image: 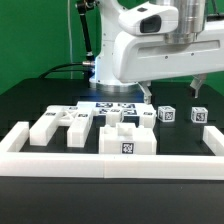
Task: Assemble chair
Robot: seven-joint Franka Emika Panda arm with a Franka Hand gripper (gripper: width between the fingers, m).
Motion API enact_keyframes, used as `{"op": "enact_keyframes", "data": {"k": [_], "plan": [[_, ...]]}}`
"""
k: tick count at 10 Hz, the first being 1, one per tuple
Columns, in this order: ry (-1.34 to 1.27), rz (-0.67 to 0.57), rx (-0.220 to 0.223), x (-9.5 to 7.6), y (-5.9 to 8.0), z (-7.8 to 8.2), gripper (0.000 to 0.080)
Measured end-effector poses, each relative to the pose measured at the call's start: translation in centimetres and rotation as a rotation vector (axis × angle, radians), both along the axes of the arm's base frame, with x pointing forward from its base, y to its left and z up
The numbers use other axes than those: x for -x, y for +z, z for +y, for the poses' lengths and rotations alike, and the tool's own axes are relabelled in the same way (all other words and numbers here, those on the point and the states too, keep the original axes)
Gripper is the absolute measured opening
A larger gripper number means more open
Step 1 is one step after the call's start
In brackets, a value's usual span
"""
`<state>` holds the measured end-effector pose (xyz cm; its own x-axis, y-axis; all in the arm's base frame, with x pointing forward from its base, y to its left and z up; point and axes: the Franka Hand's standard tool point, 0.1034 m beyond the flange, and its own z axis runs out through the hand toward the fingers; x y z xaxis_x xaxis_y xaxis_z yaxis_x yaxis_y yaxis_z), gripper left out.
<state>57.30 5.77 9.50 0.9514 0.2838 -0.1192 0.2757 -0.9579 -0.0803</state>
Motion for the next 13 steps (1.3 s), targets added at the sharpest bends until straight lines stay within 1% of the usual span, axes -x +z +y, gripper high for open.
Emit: {"op": "enact_keyframes", "data": {"k": [1,2,3,4,5,6,7,9,10,12,13], "plan": [[0.001,-0.007,0.0,0.0,-0.2,-0.2,0.0649],[-0.01,-0.032,0.004,0.0,-1.0,-1.1,0.0649],[-0.026,-0.05,0.011,0.4,-2.2,-2.0,0.0649],[-0.048,-0.084,0.015,0.2,-3.1,-2.5,0.0649],[-0.063,-0.088,0.012,0.2,-3.7,-3.1,0.0649],[-0.069,-0.086,0.009,0.1,-4.0,-3.7,0.0649],[-0.065,-0.087,0.009,0.1,-3.9,-3.4,0.0649],[-0.064,-0.085,0.009,0.2,-4.0,-3.4,0.0649],[-0.08,-0.08,0.01,0.4,-4.4,-3.4,0.0649],[-0.111,-0.095,0.014,1.1,-5.9,-3.4,0.0649],[-0.11,-0.09,0.014,1.3,-6.2,-3.4,0.0649]]}}
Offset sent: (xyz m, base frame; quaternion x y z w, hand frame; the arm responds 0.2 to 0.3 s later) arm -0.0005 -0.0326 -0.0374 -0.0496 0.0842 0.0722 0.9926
